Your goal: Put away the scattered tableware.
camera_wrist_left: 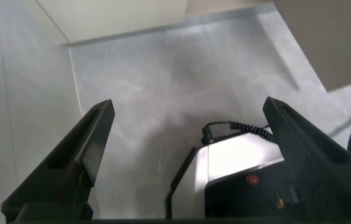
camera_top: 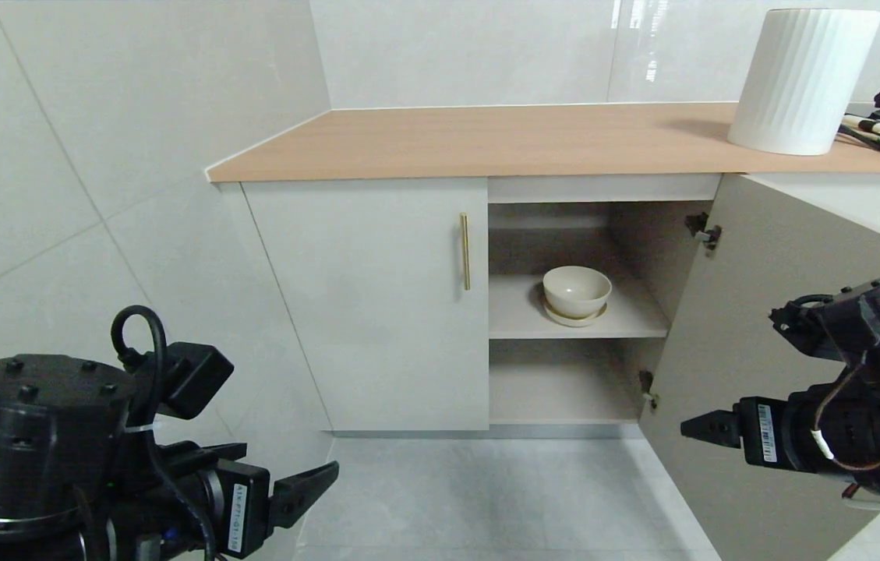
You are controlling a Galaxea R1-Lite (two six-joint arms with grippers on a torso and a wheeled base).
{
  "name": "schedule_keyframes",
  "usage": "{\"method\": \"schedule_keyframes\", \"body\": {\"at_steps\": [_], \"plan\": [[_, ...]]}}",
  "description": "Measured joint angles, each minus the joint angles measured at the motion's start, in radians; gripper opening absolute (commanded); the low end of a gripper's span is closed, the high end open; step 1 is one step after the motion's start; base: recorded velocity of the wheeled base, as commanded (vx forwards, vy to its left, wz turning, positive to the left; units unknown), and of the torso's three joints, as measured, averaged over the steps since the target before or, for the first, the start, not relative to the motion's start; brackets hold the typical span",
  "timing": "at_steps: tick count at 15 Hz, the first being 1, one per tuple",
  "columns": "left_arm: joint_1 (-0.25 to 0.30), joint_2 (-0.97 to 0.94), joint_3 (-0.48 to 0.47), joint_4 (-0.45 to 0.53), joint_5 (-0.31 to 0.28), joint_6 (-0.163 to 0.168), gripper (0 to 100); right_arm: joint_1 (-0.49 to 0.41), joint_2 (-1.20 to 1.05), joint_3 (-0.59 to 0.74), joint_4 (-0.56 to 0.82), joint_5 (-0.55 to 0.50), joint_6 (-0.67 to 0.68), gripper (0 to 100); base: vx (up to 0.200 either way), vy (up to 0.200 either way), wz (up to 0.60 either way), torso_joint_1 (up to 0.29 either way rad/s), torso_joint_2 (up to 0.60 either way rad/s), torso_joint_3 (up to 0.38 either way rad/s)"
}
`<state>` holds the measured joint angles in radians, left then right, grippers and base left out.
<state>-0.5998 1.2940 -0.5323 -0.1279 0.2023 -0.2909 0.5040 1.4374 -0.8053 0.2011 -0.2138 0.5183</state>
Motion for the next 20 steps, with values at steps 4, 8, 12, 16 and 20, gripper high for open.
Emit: {"method": "schedule_keyframes", "body": {"at_steps": [4,8,12,16,20], "plan": [[0.0,0.001,0.001,-0.001,0.0,0.0,100,0.0,0.0,0.0,-0.001,0.0,0.001,100,-0.15,0.0,0.0,0.002,0.0,-0.001],[0.0,0.005,0.004,-0.001,-0.001,0.0,100,0.0,-0.002,0.011,0.0,0.0,0.001,100,0.0,0.0,0.0,0.0,0.0,0.0],[0.0,0.011,0.005,-0.001,-0.001,0.0,100,0.001,-0.01,0.021,0.0,-0.008,0.001,100,0.0,0.0,0.0,0.0,0.0,0.0],[0.0,0.013,0.005,-0.001,0.0,0.0,100,0.002,-0.026,0.02,0.05,-0.006,0.003,100,0.0,-0.1,0.0,0.0,0.0,0.0],[0.0,0.008,0.004,-0.001,0.0,0.001,100,-0.006,-0.039,0.002,0.173,-0.007,-0.003,100,0.0,-0.2,0.0,0.009,0.0,0.002]]}}
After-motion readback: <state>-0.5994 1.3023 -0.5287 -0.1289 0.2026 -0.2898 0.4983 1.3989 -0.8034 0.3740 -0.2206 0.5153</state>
